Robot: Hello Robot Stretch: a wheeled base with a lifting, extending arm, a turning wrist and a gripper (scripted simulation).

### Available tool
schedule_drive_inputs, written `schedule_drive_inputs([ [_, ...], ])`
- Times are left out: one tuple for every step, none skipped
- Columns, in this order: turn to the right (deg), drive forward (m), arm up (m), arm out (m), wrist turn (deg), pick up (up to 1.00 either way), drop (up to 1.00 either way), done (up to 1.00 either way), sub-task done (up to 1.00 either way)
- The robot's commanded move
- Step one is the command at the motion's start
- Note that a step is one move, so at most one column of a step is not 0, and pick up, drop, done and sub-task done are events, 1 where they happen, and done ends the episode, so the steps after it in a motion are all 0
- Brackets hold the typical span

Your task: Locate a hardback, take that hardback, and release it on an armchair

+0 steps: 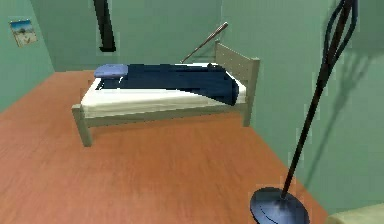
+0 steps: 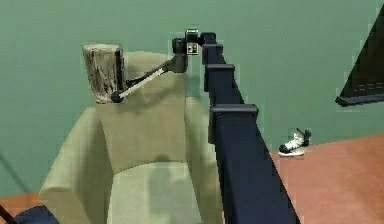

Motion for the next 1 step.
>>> schedule_drive_inputs([
  [0.0,0.0,0.0,0.0,33.0,0.0,0.0,0.0,0.0],
])
